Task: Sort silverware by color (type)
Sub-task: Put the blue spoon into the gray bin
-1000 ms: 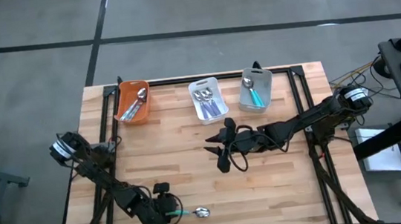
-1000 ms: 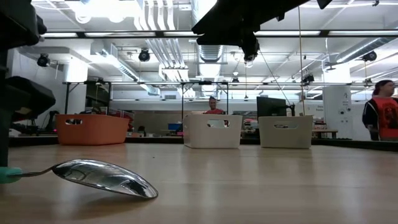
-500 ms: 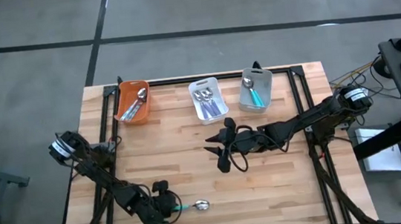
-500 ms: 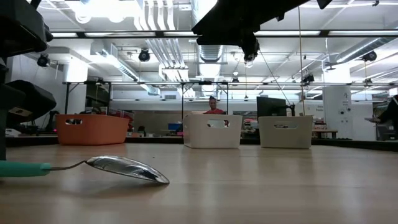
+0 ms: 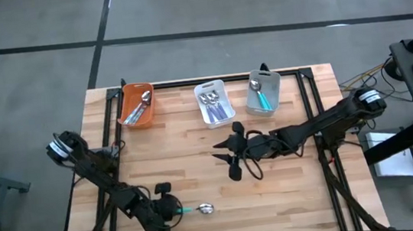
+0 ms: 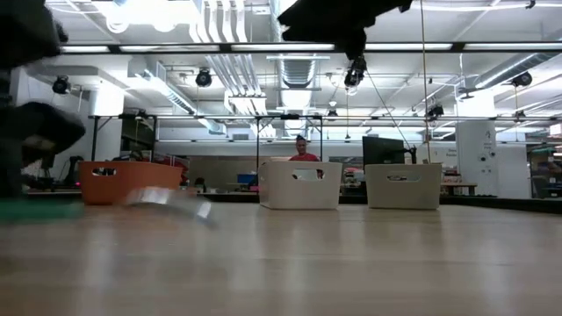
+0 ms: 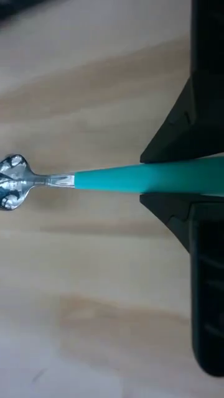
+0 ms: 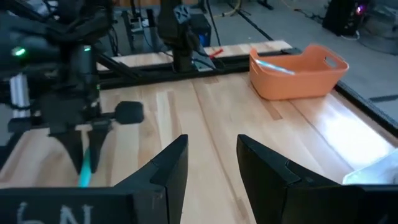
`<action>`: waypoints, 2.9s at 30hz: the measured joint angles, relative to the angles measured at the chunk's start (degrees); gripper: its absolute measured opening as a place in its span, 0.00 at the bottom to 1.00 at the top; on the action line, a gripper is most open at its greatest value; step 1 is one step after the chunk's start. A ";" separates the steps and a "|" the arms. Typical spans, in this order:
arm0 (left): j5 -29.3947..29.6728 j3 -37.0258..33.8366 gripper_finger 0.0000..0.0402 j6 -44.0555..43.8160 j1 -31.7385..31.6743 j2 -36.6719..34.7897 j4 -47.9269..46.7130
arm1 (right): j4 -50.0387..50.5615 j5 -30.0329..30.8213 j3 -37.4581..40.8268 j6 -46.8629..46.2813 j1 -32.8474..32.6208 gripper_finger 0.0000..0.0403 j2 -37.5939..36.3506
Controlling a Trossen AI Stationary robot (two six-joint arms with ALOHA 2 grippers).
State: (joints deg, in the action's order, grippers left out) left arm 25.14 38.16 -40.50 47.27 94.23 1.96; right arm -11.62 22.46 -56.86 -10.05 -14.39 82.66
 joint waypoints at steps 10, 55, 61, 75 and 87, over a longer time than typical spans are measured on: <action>12.92 -5.18 0.12 10.38 -0.35 -15.66 4.01 | 2.25 -0.16 0.00 3.49 -3.16 0.32 -4.71; 2.30 -7.92 0.12 56.90 -18.43 -31.62 39.66 | -38.34 -9.08 -12.41 28.56 -1.83 0.45 16.79; 2.30 -7.92 0.12 56.38 -18.40 -31.58 39.60 | -38.39 -9.22 -13.03 29.67 -1.70 0.39 16.82; 2.79 -7.88 0.30 54.81 -18.55 -31.67 39.65 | -37.26 -8.54 -13.03 31.29 -1.58 0.08 16.52; 10.67 -7.84 0.55 59.09 -18.67 -36.12 30.33 | 4.73 9.76 -23.53 19.29 1.47 0.08 10.30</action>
State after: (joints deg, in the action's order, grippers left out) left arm 35.81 30.33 18.59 28.60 58.11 32.29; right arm -6.90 32.22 -80.39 9.23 -12.92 92.97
